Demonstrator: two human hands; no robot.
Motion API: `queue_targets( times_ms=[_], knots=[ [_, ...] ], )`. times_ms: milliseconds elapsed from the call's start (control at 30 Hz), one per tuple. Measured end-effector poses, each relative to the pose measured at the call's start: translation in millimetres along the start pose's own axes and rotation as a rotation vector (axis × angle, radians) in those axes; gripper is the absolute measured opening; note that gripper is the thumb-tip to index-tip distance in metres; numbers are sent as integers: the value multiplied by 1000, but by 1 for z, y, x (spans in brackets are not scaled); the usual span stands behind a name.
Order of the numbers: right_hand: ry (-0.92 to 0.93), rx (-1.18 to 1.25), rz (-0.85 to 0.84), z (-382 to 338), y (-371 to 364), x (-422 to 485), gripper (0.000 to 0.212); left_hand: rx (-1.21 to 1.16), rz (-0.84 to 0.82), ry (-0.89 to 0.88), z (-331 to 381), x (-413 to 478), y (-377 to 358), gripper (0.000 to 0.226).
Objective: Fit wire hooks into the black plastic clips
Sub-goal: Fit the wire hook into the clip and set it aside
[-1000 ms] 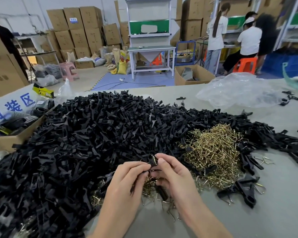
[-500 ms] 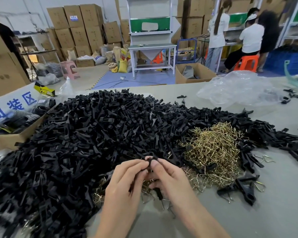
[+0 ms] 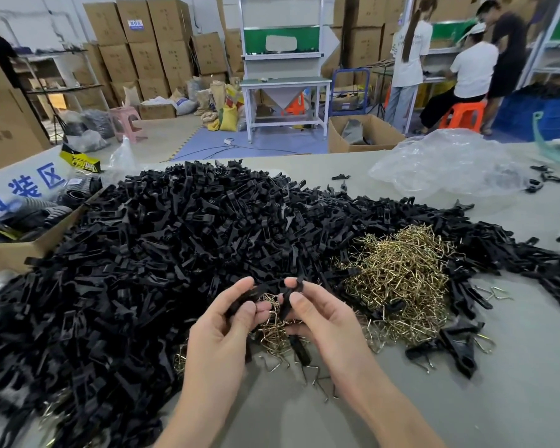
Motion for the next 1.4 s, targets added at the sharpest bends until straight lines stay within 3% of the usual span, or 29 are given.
queue_targets(
  times_ms=[433, 667, 767, 833, 933, 1100, 1267, 1400],
  knots=[
    [66, -205, -87, -3, -10, -5, 28, 214, 2, -91, 2, -2, 2, 26],
    [76, -164, -80, -6, -7, -2, 28, 543, -113, -240, 5, -5, -13, 29],
    [71, -139, -76, -6, -7, -4, 28, 589, -70, -278, 9, -5, -5, 30],
    [56, -128, -67, -6, -7, -5, 28, 585, -16, -311, 15, -5, 1, 37],
    [20, -118, -52, -4, -4, -3, 25, 513, -3, -205, 9, -2, 6, 40],
    [1, -97, -37, -2, -2, -1, 25, 407, -109, -102, 2, -5, -4, 42],
    [10, -142, -83, -1, -6, -1, 27, 135, -156, -23, 6, -9, -6, 31],
    [12, -131, -91, 1, -6, 0, 27, 173, -116, -18, 5, -5, -6, 35]
  ],
)
Point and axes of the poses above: each hand's wrist, its own x-axis towards the middle knuckle, its own y-axis out of the back of the hand, z = x × y, the point moved 6 cm from there along x, towards the middle knuckle
